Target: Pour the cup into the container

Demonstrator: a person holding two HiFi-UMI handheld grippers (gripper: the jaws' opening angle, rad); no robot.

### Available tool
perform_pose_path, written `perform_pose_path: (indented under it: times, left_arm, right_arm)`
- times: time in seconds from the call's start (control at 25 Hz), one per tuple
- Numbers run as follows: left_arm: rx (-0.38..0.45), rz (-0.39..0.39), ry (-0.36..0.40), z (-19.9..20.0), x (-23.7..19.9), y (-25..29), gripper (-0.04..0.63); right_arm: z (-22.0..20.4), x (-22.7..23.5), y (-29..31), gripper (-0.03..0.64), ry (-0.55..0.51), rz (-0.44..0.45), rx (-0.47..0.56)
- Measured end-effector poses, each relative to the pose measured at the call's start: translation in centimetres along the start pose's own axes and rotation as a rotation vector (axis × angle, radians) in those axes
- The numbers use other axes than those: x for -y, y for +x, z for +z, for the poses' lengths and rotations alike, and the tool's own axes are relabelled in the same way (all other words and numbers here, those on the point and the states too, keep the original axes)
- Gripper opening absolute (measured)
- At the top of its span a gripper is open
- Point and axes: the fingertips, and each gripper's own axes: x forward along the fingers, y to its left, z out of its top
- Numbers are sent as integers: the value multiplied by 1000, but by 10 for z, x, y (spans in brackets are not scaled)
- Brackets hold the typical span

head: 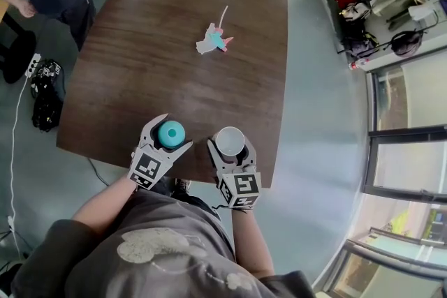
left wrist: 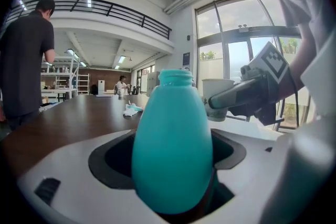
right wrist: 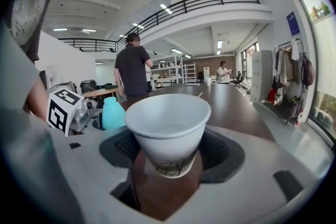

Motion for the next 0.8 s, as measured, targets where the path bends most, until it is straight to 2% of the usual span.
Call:
perform_pose_path:
  times: [0.32,0.56,0.8]
  left_arm:
    - [4,-1,13,-1,2,0,408]
    - [9,-6,17,-1,2,1,408]
    - [12,-10,20,0,1,0,408]
  right_arm:
    - [44,-43,1,313,-124,144,-10]
    - [58,-60,5,311,-253,159,-57]
    - [49,-66,13,311,-346,148,-150]
